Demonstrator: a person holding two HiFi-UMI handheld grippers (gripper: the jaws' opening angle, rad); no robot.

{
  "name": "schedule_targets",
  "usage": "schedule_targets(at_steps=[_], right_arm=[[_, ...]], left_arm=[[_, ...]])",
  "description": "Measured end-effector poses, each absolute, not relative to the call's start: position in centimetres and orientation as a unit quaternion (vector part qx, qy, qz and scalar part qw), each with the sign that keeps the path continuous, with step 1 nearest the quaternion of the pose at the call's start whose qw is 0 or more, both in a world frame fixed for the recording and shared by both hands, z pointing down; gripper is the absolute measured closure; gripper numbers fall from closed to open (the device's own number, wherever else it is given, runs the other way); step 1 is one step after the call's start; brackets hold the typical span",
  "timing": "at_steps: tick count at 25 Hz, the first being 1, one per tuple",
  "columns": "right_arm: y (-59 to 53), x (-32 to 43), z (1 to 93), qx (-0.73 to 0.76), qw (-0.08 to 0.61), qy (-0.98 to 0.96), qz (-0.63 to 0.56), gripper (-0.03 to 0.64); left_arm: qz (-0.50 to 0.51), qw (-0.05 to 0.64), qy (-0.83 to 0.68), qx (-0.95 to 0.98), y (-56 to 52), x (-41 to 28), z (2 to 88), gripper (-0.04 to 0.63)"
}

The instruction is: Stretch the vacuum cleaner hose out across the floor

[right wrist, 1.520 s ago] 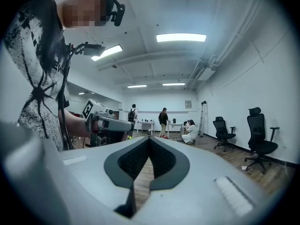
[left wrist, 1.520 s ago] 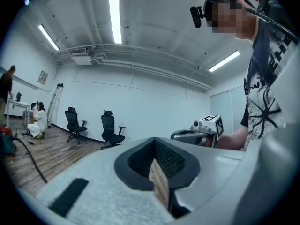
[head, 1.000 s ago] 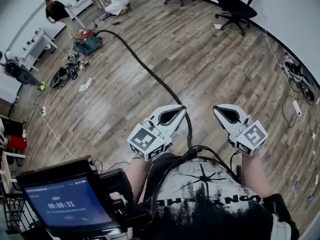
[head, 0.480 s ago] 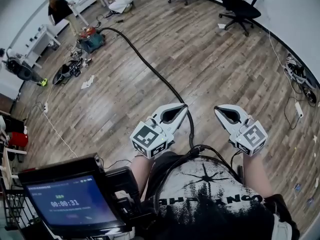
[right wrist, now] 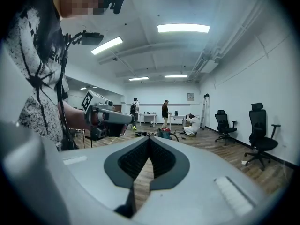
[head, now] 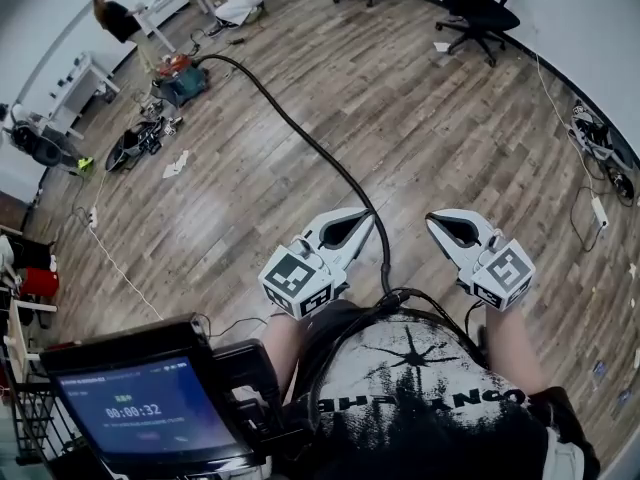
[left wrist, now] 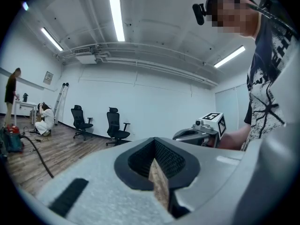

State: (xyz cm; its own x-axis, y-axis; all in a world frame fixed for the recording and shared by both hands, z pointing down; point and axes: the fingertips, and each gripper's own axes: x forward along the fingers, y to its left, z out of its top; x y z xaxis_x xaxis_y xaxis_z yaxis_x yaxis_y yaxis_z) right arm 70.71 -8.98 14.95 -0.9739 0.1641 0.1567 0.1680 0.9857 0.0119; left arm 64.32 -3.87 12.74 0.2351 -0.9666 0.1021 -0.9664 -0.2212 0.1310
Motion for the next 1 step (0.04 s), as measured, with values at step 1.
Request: schedule_targets(at_steps=[1], right_arm=[[-8.97,70.68,14.86,-0.085,0.076,-0.993,-0.007,0.611]], left_arm=[[0.0,0.084,-0.618,0.781,-3.88,64.28,12.76,0.594]])
